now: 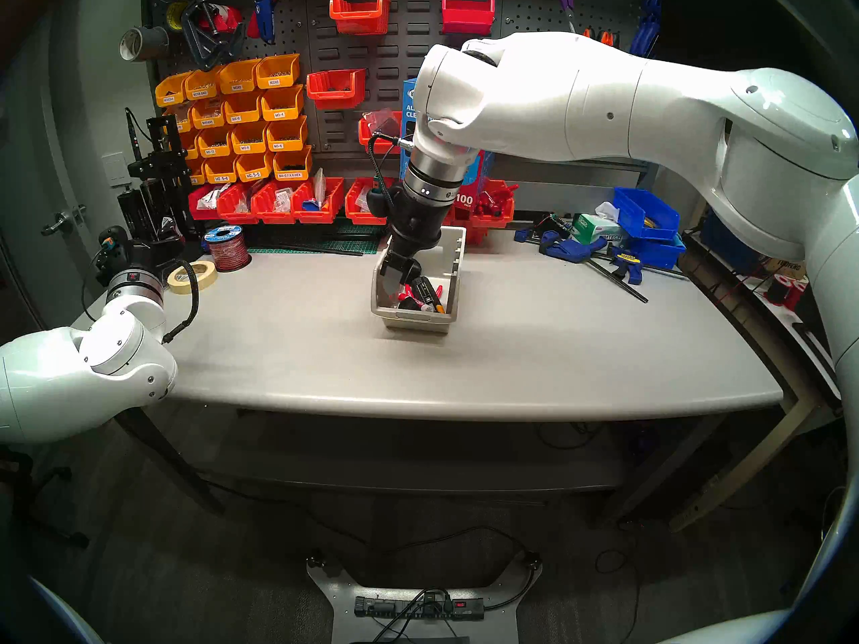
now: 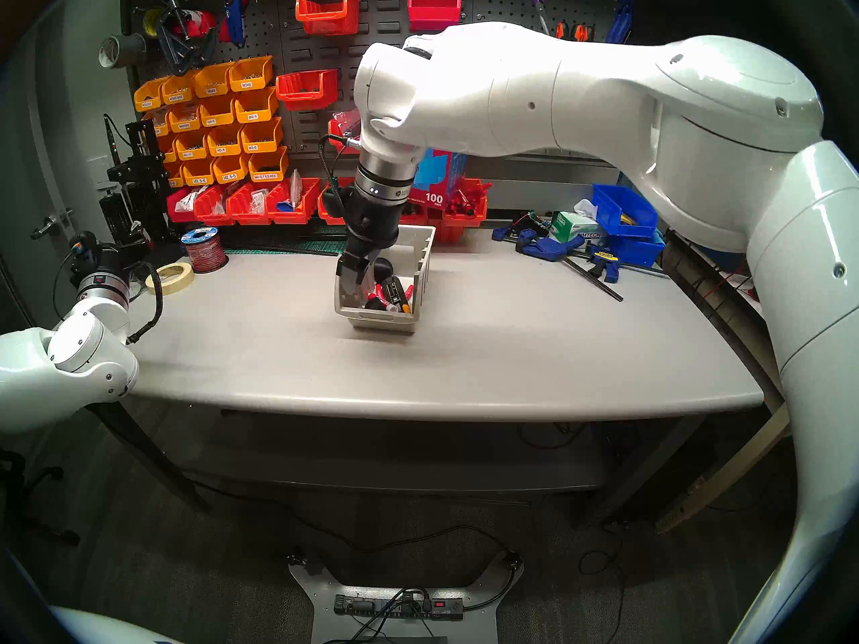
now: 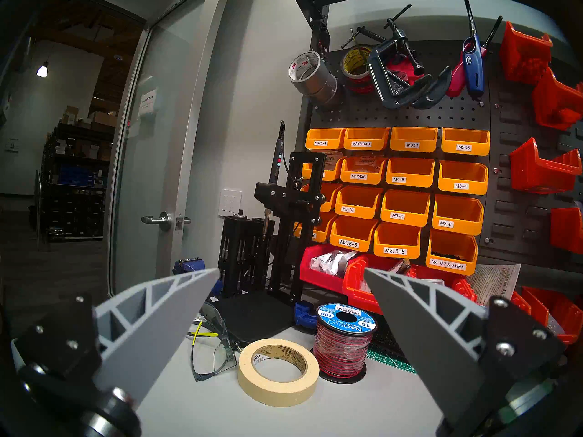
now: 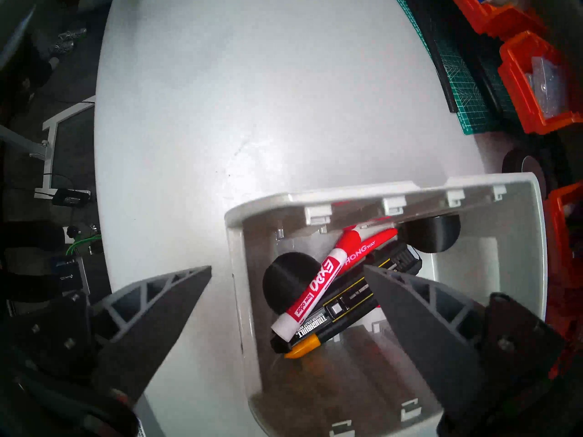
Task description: Take out tools from the storage box
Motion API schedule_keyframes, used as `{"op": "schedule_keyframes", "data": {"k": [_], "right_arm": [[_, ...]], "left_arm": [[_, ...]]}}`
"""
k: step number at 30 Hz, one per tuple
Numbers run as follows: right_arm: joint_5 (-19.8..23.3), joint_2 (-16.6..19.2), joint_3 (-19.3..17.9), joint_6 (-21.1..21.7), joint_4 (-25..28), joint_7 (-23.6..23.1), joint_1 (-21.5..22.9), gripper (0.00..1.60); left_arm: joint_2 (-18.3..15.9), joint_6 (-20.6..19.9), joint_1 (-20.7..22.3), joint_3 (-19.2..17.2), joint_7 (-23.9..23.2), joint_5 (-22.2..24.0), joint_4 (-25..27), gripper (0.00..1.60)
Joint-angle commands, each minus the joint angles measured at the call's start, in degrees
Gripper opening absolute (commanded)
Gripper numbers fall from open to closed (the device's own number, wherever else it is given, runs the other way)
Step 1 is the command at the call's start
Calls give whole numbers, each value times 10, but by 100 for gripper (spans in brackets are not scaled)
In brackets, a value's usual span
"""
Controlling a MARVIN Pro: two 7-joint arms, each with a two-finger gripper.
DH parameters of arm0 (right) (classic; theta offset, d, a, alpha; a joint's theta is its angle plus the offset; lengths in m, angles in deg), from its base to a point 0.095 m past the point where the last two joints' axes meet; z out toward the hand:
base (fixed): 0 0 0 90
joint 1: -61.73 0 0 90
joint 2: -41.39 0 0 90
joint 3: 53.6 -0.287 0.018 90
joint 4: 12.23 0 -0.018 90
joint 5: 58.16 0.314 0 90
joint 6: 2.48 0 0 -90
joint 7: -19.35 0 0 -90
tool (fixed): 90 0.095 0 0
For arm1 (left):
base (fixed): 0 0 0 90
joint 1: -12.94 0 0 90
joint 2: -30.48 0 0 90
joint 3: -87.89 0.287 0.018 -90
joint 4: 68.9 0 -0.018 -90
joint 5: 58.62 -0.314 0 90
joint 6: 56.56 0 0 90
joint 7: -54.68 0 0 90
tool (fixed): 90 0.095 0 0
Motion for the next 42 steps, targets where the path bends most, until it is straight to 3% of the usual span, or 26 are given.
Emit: {"op": "schedule_keyframes", "data": {"k": [1,10,19,42], "right_arm": [[3,3,27,-19,1,-60,20,160],[1,5,84,-70,-11,-93,27,160],[-9,-13,139,-128,-60,-148,31,160],[-25,-109,224,-242,-240,-282,-1,160]], "left_arm": [[1,-1,7,-6,-1,-3,1,160],[1,-2,7,-6,-1,-3,1,160],[1,-2,7,-6,-1,-4,1,160],[1,-4,7,-7,-1,-4,1,160]]}}
